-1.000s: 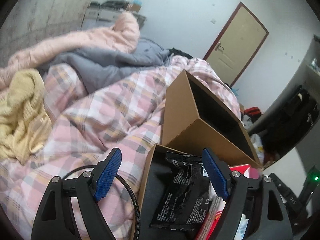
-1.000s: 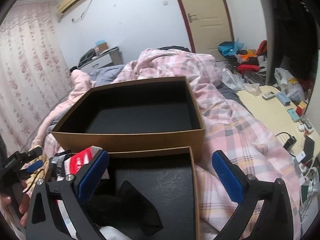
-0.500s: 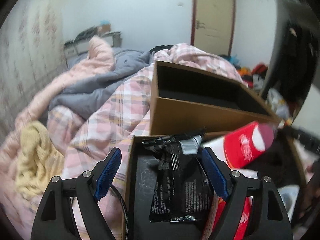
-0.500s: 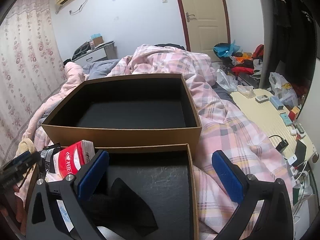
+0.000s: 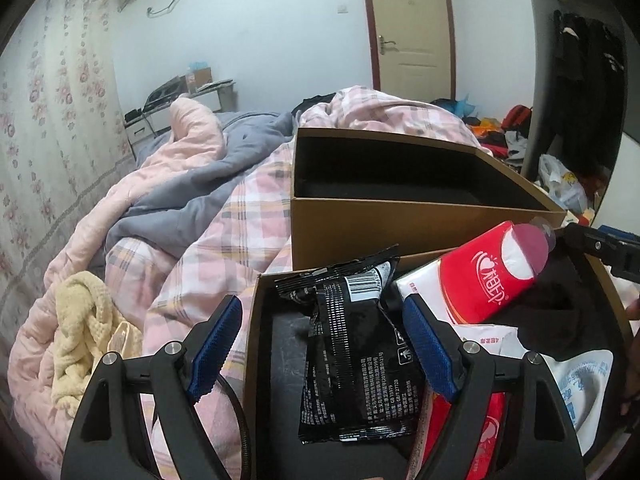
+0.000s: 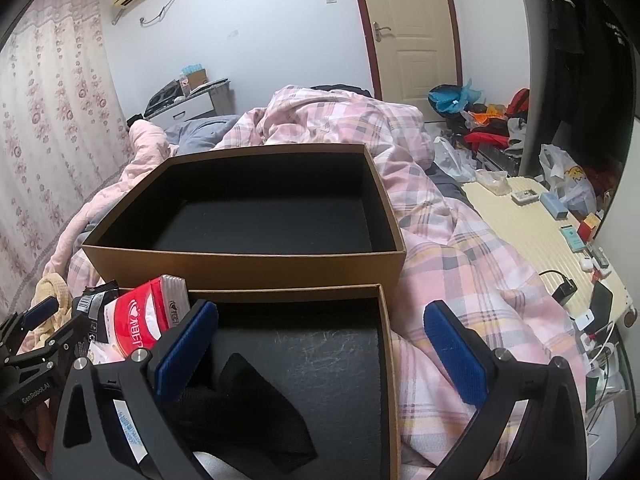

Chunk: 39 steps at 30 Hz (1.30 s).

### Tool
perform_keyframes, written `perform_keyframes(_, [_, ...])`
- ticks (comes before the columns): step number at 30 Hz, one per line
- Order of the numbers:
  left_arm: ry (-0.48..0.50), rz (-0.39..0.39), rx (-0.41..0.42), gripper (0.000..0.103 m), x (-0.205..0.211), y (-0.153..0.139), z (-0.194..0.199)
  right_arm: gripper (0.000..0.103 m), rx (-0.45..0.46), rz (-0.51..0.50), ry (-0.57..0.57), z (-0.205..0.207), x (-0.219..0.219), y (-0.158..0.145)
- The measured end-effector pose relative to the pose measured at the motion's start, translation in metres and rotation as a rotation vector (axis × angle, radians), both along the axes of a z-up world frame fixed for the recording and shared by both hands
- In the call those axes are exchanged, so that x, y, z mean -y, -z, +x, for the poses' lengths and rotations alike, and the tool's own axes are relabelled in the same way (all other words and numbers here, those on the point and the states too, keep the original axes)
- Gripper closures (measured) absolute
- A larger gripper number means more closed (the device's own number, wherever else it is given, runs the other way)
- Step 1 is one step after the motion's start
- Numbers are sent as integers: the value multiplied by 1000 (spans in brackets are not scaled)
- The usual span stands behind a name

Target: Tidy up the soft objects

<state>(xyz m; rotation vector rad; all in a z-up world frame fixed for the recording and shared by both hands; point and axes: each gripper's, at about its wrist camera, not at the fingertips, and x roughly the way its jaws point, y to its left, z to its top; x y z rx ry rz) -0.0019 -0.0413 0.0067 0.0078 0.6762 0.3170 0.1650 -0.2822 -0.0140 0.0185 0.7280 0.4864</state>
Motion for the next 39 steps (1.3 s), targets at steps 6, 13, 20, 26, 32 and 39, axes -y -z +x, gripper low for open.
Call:
perform_keyframes(6, [-5,-3,-1,23,0,1,1,1,-3,6,0,-1,0,1])
perform_keyframes(13, [-4,6,-4,23,2,2,1,1,-6,2,-1,-1,-1,2])
perform_keyframes(20, [-3,6,-5,23,3,2,2,1,-7,3,-1,-1,-1,2])
perform_keyframes(26, [-3,8,-5,23,3,2,2,1,-7,3,-2,0,0,2])
perform_keyframes(32, [-4,6,-5,23,3,2,2,1,-7,3,-1,0,0,2])
perform_keyframes(39, [-4,7,-5,23,3,2,2,1,-8,3,-1,0,0,2])
